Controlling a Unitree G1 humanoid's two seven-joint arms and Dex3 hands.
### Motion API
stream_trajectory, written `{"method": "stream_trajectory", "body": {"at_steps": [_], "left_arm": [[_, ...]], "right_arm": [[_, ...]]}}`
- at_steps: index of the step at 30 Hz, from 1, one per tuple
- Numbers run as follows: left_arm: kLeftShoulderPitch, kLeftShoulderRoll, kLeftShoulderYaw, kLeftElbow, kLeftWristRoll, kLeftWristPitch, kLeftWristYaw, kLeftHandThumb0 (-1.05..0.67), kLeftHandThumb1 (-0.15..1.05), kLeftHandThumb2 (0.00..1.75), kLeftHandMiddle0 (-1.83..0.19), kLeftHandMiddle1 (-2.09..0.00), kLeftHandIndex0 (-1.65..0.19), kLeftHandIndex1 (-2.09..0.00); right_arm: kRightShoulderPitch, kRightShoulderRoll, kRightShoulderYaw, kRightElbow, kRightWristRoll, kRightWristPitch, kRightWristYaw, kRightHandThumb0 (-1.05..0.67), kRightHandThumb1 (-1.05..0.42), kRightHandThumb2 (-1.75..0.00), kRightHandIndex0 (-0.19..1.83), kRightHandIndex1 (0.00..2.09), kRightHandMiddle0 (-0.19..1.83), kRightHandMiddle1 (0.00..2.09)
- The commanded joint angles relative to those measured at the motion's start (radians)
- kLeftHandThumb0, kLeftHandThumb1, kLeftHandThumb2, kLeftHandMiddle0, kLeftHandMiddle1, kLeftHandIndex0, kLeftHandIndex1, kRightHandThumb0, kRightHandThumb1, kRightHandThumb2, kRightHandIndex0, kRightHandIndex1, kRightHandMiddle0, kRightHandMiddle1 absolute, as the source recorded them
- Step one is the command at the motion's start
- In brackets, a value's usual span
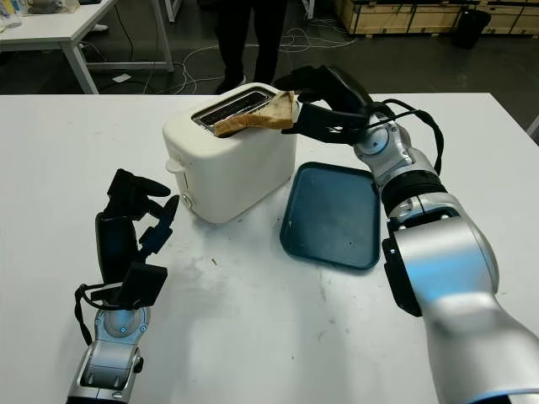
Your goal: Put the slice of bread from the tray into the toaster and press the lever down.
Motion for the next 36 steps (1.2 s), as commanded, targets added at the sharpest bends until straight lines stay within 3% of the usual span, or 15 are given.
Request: {"method": "stream_trajectory", "body": {"at_steps": [1, 6, 12, 15, 19, 21, 36], "left_arm": [[0.008, -0.005, -0.004, -0.009, 0.011, 0.002, 0.007, -0.39, 0.92, 0.27, -0.67, -1.75, -0.29, -1.73], [0.010, -0.005, -0.003, -0.011, 0.003, -0.005, 0.002, -0.37, 0.92, 0.27, -0.65, -1.75, -0.28, -1.73], [0.014, -0.005, 0.000, -0.009, 0.005, -0.008, 0.008, -0.37, 0.92, 0.27, -0.65, -1.75, -0.28, -1.74], [0.015, -0.004, 0.001, -0.013, 0.005, -0.006, 0.006, -0.38, 0.92, 0.28, -0.66, -1.75, -0.28, -1.74], [0.018, -0.005, 0.001, -0.016, -0.002, -0.006, 0.002, -0.38, 0.92, 0.28, -0.67, -1.75, -0.28, -1.74], [0.018, -0.005, 0.002, -0.015, 0.000, -0.007, 0.005, -0.37, 0.92, 0.27, -0.67, -1.75, -0.28, -1.74], [0.019, -0.006, -0.008, -0.008, 0.006, -0.010, 0.008, -0.38, 0.92, 0.27, -0.67, -1.75, -0.28, -1.73]], "right_arm": [[-0.025, 0.013, 0.008, -0.012, -0.010, -0.027, -0.011, -0.50, -0.68, 0.00, 0.55, 0.54, 0.76, 0.02], [-0.032, 0.018, 0.037, -0.008, -0.038, -0.029, -0.049, -0.45, -0.74, -0.02, 0.62, 0.61, 0.81, 0.03], [-0.042, 0.013, 0.075, -0.001, -0.080, -0.055, -0.071, -0.34, -0.90, -0.03, 0.86, 1.00, 1.09, 0.12], [-0.053, 0.002, 0.120, 0.000, -0.126, -0.063, -0.097, -0.39, -0.92, -0.15, 0.94, 1.10, 1.17, 0.17], [-0.079, -0.024, 0.269, -0.001, -0.301, -0.030, -0.289, -0.64, -0.92, -0.46, 0.99, 1.63, 0.82, 1.43], [-0.089, -0.031, 0.307, 0.003, -0.343, -0.028, -0.335, -0.65, -0.92, -0.50, 1.03, 1.72, 0.76, 1.67], [-0.156, -0.059, 0.400, 0.007, -0.422, -0.040, -0.419, -0.52, -0.92, -0.44, 1.01, 1.75, 0.70, 1.75]]}}
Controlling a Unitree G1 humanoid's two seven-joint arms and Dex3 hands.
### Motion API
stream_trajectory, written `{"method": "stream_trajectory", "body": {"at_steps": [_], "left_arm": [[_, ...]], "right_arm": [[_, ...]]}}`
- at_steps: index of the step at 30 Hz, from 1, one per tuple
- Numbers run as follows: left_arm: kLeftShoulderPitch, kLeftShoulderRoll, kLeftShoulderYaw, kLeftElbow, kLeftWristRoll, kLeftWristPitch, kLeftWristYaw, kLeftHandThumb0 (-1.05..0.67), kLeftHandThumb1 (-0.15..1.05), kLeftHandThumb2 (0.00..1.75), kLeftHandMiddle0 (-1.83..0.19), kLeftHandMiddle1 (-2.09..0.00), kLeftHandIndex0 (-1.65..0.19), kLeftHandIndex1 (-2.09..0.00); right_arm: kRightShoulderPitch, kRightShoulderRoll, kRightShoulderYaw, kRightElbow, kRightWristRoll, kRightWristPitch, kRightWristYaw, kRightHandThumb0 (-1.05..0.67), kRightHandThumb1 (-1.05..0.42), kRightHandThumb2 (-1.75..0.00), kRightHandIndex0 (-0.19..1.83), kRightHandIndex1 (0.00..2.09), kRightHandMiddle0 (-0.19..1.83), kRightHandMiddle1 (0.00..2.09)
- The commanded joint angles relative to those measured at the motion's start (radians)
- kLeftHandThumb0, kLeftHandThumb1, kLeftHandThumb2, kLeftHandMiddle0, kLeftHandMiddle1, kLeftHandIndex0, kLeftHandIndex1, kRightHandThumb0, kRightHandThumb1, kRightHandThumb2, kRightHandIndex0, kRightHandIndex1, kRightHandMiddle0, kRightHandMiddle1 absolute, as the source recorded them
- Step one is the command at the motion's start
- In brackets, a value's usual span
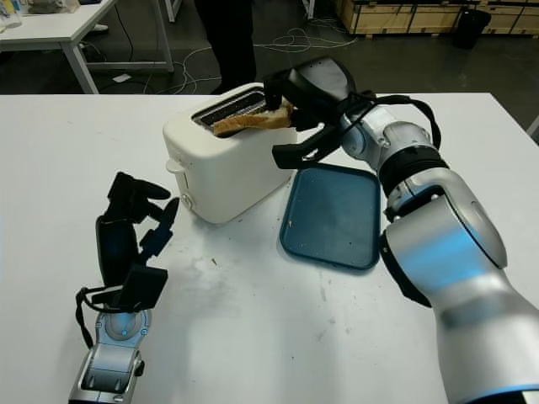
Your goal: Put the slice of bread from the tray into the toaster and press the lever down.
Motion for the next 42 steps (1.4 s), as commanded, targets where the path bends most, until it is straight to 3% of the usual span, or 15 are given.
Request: {"method": "stream_trajectory", "body": {"at_steps": [1, 12, 22, 42], "left_arm": [[0.005, 0.002, -0.003, -0.005, 0.006, -0.009, 0.001, -0.39, 0.92, 0.28, -0.67, -1.75, -0.28, -1.73], [0.002, 0.003, -0.008, -0.005, 0.014, -0.002, 0.000, -0.39, 0.92, 0.28, -0.66, -1.75, -0.29, -1.72], [-0.003, -0.003, -0.010, -0.008, 0.001, -0.003, -0.003, -0.37, 0.92, 0.26, -0.65, -1.75, -0.28, -1.72], [0.016, -0.015, -0.012, -0.032, 0.012, 0.016, -0.001, -0.37, 0.92, 0.28, -0.63, -1.75, -0.28, -1.71]], "right_arm": [[-0.039, -0.019, 0.008, 0.002, -0.012, -0.006, -0.022, -0.52, -0.92, -0.44, 1.02, 1.75, 0.70, 1.75], [-0.168, -0.022, 0.036, 0.005, -0.046, -0.010, -0.017, -0.53, -0.92, -0.42, 1.03, 1.75, 0.71, 1.75], [-0.266, 0.023, 0.097, 0.006, -0.106, -0.002, -0.075, -0.53, -0.92, -0.40, 1.05, 1.75, 0.74, 1.75], [-0.274, 0.076, 0.327, 0.032, -0.317, 0.051, -0.186, -0.54, -0.92, -0.35, 1.12, 1.75, 0.79, 1.75]]}}
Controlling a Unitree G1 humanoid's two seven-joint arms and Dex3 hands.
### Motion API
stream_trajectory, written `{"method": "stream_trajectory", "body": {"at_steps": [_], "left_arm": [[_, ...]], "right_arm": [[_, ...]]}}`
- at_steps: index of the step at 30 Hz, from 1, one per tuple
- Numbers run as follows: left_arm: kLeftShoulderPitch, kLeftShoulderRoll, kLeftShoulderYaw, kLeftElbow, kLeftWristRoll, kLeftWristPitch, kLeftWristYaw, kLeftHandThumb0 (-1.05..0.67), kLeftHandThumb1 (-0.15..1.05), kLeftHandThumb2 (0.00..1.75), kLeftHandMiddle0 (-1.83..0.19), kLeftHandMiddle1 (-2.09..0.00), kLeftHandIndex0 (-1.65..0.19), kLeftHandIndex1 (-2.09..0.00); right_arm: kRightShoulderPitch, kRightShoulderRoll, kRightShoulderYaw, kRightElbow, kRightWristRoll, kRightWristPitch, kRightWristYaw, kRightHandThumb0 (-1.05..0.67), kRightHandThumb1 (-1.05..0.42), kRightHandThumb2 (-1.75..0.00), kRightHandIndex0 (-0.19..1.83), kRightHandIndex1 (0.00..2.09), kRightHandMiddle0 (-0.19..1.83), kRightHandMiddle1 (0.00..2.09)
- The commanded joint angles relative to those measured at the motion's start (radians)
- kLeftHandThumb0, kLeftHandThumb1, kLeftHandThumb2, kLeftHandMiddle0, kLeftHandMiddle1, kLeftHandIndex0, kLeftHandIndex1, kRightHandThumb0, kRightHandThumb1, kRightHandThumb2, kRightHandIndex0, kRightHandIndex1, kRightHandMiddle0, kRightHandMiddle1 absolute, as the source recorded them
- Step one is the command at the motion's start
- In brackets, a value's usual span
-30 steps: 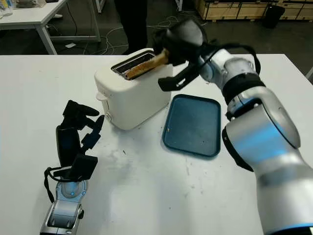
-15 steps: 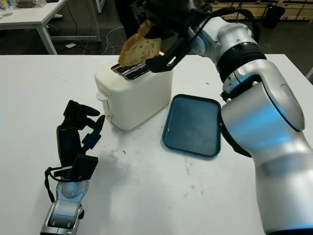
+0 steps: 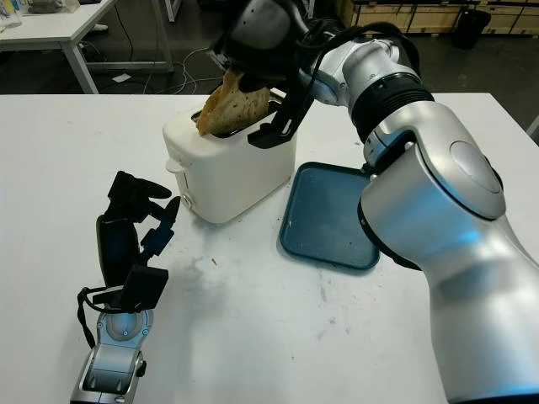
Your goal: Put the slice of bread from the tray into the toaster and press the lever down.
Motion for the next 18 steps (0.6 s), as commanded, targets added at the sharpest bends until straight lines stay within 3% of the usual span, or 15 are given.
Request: {"method": "stream_trajectory", "body": {"at_steps": [1, 18], "left_arm": [[0.010, -0.004, -0.006, -0.015, 0.009, 0.009, -0.001, -0.37, 0.92, 0.28, -0.63, -1.75, -0.28, -1.71], [0.005, 0.001, -0.009, -0.009, 0.021, 0.011, 0.005, -0.37, 0.92, 0.28, -0.63, -1.75, -0.29, -1.71]], "right_arm": [[-0.018, 0.005, 0.021, 0.003, -0.024, 0.031, -0.024, -0.54, -0.92, -0.36, 1.11, 1.75, 0.79, 1.75], [-0.093, -0.033, 0.129, 0.011, -0.137, 0.113, -0.088, -0.53, -0.92, -0.40, 1.13, 1.75, 0.77, 1.75]]}}
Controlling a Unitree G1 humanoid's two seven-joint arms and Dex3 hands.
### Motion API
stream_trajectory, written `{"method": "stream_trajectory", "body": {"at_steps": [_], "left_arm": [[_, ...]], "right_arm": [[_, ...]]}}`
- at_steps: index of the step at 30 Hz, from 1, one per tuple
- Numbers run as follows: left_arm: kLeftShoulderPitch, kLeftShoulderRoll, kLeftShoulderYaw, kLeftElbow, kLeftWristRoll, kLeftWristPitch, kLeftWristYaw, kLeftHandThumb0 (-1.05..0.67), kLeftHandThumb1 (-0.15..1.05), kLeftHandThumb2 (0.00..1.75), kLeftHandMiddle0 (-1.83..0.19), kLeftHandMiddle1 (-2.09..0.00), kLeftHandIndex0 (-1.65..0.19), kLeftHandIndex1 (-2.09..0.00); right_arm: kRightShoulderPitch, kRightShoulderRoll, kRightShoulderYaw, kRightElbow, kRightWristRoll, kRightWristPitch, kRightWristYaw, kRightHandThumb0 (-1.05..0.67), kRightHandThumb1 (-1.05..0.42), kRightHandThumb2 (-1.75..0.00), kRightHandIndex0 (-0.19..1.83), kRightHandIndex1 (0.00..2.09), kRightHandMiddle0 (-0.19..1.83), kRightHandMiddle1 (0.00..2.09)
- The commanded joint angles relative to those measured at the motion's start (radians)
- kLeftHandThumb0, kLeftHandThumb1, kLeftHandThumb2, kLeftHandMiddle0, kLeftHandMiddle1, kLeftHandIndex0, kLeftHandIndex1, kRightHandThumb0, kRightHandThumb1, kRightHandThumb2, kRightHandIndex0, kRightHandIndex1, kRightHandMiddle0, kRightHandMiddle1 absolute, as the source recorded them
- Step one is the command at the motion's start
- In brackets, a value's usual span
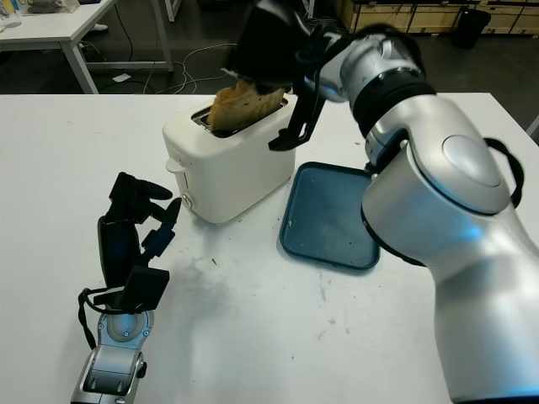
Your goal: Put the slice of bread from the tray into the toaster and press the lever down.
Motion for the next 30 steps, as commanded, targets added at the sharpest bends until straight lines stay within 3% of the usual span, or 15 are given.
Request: {"method": "stream_trajectory", "body": {"at_steps": [1, 5, 8, 16, 20, 30], "left_arm": [[0.004, -0.001, -0.004, -0.009, 0.015, 0.008, 0.002, -0.37, 0.92, 0.28, -0.63, -1.75, -0.29, -1.71], [0.002, -0.001, -0.004, -0.005, 0.015, 0.004, 0.005, -0.37, 0.92, 0.27, -0.63, -1.75, -0.29, -1.71], [0.002, -0.002, -0.004, -0.004, 0.009, 0.001, 0.003, -0.36, 0.92, 0.27, -0.64, -1.75, -0.29, -1.71], [0.003, -0.004, -0.004, -0.005, 0.015, 0.005, 0.008, -0.37, 0.92, 0.27, -0.64, -1.75, -0.29, -1.71], [0.005, -0.003, -0.005, -0.008, 0.023, 0.007, 0.012, -0.37, 0.92, 0.27, -0.64, -1.75, -0.29, -1.71], [0.008, -0.007, -0.006, -0.014, 0.015, 0.009, 0.008, -0.37, 0.92, 0.27, -0.63, -1.75, -0.28, -1.70]], "right_arm": [[-0.035, -0.012, 0.009, 0.002, -0.010, 0.028, -0.014, -0.53, -0.92, -0.38, 1.14, 1.75, 0.78, 1.75], [-0.053, -0.022, 0.029, 0.001, -0.037, 0.037, -0.062, -0.52, -0.92, -0.37, 1.14, 1.75, 0.77, 1.75], [-0.059, -0.024, 0.041, 0.002, -0.052, 0.053, -0.096, -0.51, -0.92, -0.21, 1.15, 1.75, 0.73, 1.58], [-0.056, -0.007, 0.052, 0.009, -0.058, 0.051, -0.034, -0.54, -0.92, -0.40, 1.13, 1.75, 0.69, 1.74], [-0.035, -0.002, 0.052, 0.007, -0.053, 0.035, -0.036, -0.55, -0.92, -0.35, 1.12, 1.75, 0.70, 1.67], [-0.006, 0.002, 0.037, 0.007, -0.028, -0.010, -0.043, -0.54, -0.92, -0.33, 1.14, 1.75, 0.79, 1.75]]}}
